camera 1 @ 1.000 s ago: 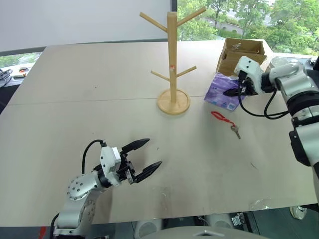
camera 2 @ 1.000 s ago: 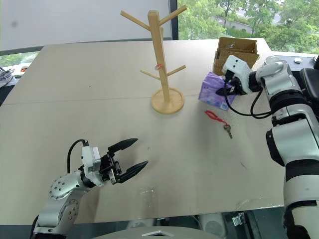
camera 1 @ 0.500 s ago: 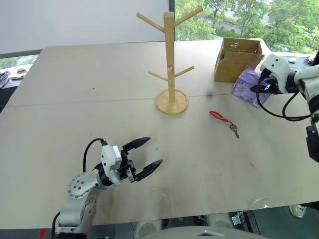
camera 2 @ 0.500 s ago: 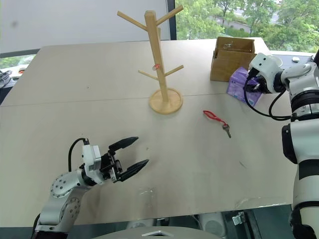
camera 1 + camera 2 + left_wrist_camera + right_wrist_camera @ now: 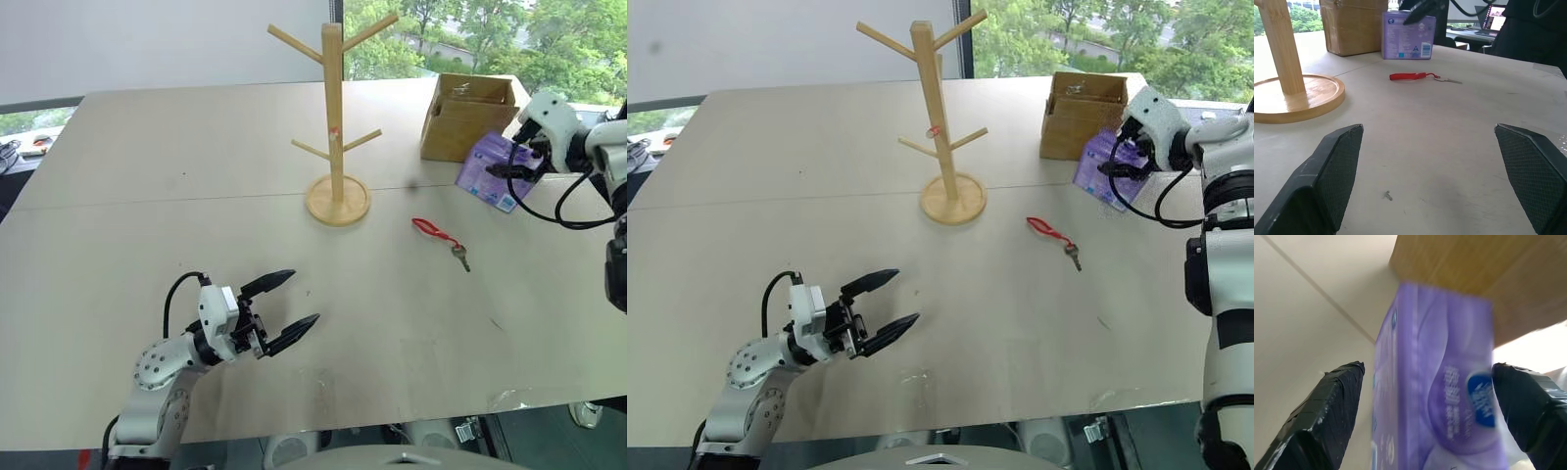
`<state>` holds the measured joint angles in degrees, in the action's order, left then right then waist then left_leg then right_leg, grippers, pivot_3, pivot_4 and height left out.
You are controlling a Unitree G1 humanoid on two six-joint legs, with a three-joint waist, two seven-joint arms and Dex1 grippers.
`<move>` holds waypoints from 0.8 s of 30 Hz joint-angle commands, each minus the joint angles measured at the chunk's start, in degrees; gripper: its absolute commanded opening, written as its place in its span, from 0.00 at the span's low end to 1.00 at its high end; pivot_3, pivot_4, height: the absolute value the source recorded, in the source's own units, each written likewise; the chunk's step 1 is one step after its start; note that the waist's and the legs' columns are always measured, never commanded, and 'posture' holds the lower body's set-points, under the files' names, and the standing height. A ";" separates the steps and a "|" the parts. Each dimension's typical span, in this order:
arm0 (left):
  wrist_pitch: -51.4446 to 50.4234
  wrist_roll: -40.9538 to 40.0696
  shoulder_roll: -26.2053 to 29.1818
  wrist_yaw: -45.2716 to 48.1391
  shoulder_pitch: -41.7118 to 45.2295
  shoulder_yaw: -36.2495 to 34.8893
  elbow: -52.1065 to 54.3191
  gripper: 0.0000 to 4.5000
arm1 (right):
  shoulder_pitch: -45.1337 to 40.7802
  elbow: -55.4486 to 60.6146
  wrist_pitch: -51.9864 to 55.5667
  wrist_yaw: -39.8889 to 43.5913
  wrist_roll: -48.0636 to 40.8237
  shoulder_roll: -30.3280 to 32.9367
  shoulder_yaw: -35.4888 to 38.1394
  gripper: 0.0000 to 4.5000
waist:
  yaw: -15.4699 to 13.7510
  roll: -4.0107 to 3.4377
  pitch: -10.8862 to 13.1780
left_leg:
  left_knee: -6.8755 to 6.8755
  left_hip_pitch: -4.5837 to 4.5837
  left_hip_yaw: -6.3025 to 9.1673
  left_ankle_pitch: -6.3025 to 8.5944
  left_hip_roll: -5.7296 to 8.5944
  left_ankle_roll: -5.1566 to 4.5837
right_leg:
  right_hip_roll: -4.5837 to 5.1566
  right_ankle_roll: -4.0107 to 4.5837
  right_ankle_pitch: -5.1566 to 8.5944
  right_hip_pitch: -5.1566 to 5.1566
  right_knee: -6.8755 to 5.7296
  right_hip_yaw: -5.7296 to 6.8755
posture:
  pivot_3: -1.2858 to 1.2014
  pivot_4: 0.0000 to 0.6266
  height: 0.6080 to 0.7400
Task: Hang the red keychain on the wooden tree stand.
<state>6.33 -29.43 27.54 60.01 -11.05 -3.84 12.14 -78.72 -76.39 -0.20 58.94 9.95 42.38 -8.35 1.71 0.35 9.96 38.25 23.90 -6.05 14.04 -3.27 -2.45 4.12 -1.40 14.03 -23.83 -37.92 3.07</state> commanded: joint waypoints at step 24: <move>3.08 1.04 1.39 3.17 0.27 1.87 1.69 1.00 | 30.85 46.99 29.80 19.68 -22.28 -2.21 10.37 0.99 | -0.91 -0.05 -0.02 | 0.05 0.00 0.11 0.12 0.01 -0.20 | 0.02 -0.02 -0.01 0.06 -0.03 0.09 | 0.52 0.24 1.00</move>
<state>8.27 -28.27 28.64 62.80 -10.90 -1.69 12.92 -47.89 -32.48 29.76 78.93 -10.80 39.44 0.93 0.80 0.31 9.95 38.31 23.89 -5.94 14.16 -3.26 -2.66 4.13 -1.42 14.02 -23.76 -37.95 3.16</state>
